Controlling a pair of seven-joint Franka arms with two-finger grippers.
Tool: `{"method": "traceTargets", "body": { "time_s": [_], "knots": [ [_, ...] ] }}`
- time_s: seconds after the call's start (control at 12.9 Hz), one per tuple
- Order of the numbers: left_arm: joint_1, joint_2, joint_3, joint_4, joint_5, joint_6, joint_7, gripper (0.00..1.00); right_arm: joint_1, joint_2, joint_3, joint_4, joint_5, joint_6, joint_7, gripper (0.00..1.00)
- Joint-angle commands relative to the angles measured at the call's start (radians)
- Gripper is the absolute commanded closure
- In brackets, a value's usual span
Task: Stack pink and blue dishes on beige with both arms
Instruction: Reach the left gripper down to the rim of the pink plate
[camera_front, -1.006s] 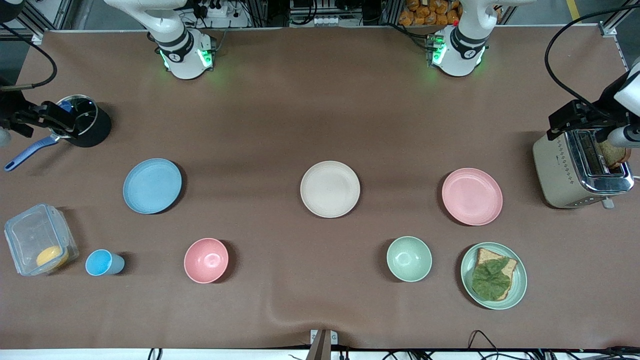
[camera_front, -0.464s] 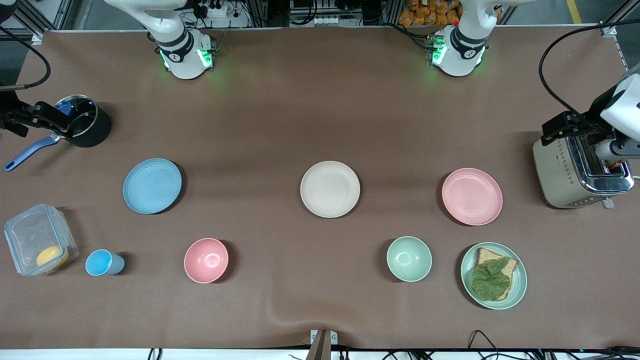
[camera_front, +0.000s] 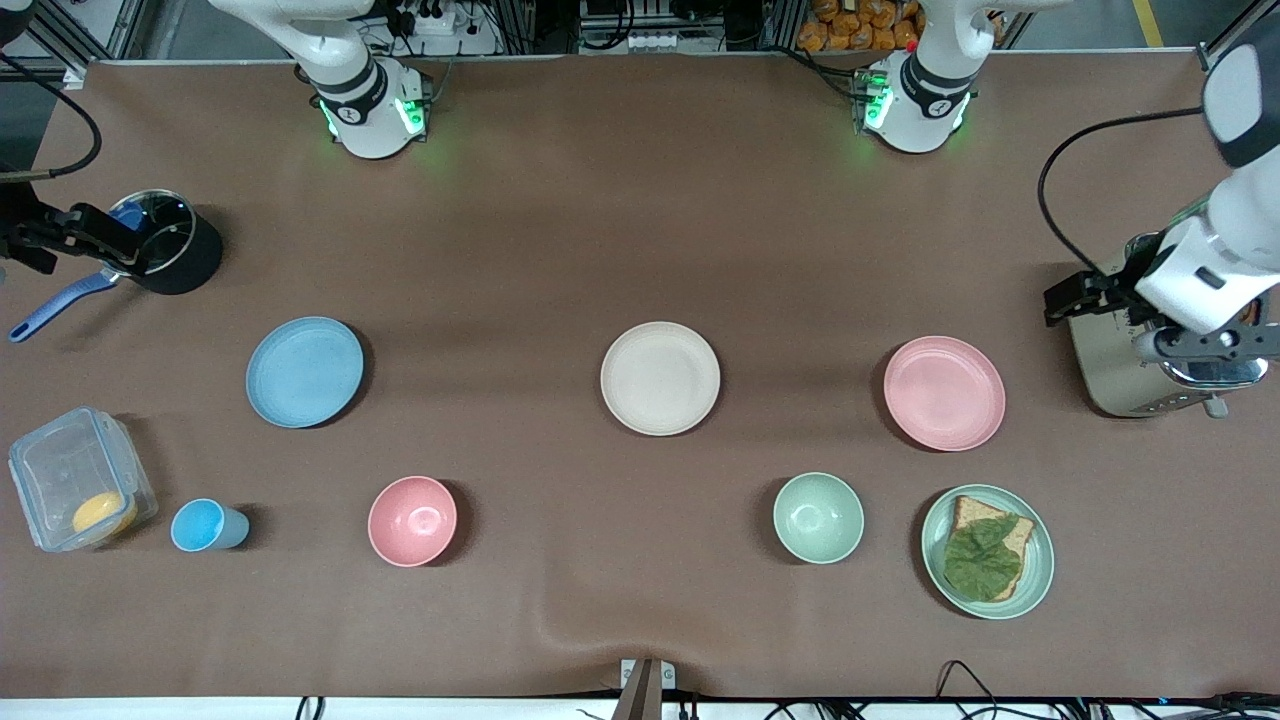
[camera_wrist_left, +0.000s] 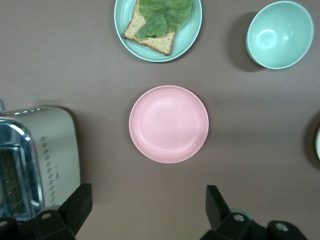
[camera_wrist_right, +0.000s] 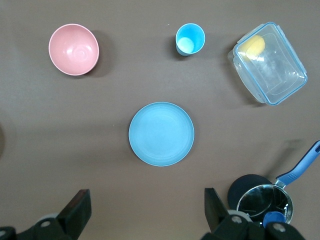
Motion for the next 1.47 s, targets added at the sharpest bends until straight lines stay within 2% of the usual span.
{"method": "traceTargets", "body": {
  "time_s": [0.0, 0.31, 0.54, 0.93, 1.08, 1.39],
  "knots": [
    [0.000, -0.014, 0.000, -0.123, 0.020, 0.120, -0.017, 0.00, -0.018, 0.005, 0.019, 0.014, -0.001, -0.014, -0.002, 0.00],
    [0.035, 0.026, 0.000, -0.263, 0.020, 0.315, -0.014, 0.00, -0.021, 0.037, 0.022, 0.014, 0.010, -0.005, -0.003, 0.00],
    [0.036, 0.083, 0.000, -0.288, 0.020, 0.381, -0.012, 0.00, -0.057, 0.045, 0.018, 0.008, 0.072, -0.006, -0.011, 0.00],
    [0.037, 0.172, 0.001, -0.325, 0.020, 0.496, -0.012, 0.00, -0.096, 0.112, 0.016, -0.022, 0.056, 0.021, -0.032, 0.00],
    [0.052, 0.196, 0.001, -0.325, 0.020, 0.525, -0.002, 0.00, -0.128, 0.134, 0.016, -0.076, 0.056, 0.085, -0.060, 0.00],
    [0.082, 0.262, 0.000, -0.323, 0.020, 0.583, 0.044, 0.00, -0.179, 0.209, 0.016, -0.213, 0.057, 0.321, -0.130, 0.00]
  ]
}}
